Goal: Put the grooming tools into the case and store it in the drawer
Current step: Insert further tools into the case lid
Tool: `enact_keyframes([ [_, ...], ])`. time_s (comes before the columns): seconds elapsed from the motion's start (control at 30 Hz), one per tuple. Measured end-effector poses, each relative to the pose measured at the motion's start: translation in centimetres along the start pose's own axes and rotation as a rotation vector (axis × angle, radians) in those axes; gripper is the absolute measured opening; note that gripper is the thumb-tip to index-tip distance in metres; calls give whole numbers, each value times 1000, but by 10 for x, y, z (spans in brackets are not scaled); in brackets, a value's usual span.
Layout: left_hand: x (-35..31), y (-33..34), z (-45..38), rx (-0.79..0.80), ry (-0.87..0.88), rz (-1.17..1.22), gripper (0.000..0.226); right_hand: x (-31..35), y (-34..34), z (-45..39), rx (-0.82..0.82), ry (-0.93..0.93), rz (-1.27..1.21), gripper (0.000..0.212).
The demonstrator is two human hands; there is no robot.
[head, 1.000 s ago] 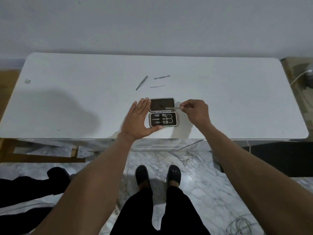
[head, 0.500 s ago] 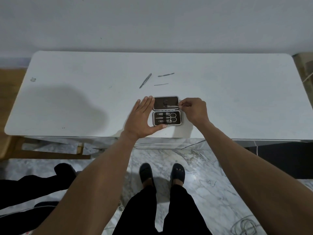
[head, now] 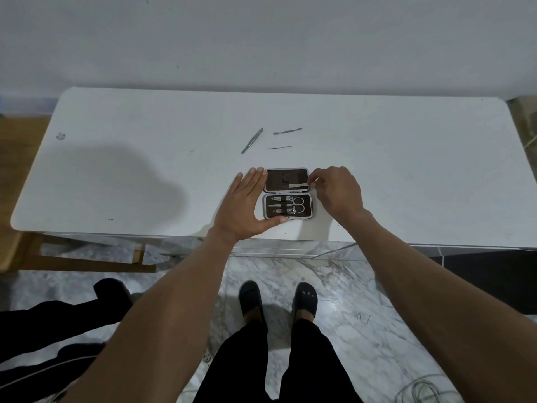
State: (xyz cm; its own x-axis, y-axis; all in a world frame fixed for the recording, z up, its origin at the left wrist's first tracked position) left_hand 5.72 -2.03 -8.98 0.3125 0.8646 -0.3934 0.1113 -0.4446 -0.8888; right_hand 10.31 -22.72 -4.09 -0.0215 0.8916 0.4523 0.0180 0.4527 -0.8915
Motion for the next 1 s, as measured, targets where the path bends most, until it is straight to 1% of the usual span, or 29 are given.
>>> enact_keyframes([
  [0.13, -1, 0, 0, -4, 1, 1, 117, 12, 5, -2, 39, -50, 67, 21],
  [0.27, -1, 0, 0, 0, 4, 6, 117, 16, 8, -3, 28, -7, 61, 23],
  [0.63, -1, -1, 0, -13, 10, 2, 117, 28, 16, -4, 26, 17, 9, 30],
  [0.8, -1, -1, 0, -31, 10, 13, 116, 28, 12, -10, 44, 20, -17, 27],
  [1.0, -1, -1, 0, -36, 17, 10, 116, 32, 0, -36, -5, 55, -56, 19],
])
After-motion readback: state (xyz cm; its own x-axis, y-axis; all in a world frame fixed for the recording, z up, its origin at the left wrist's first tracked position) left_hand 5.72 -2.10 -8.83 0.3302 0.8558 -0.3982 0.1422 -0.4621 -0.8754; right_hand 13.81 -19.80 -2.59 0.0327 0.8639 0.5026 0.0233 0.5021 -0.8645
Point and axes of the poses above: each hand's wrist, its own z-axis away from the middle knuckle, its own y-axis out of the palm, x = y × z, the point moved 8 cm from there along -z, towards the middle knuckle, and after that the axes turned 9 degrees about -x, right-handed, at the moved point
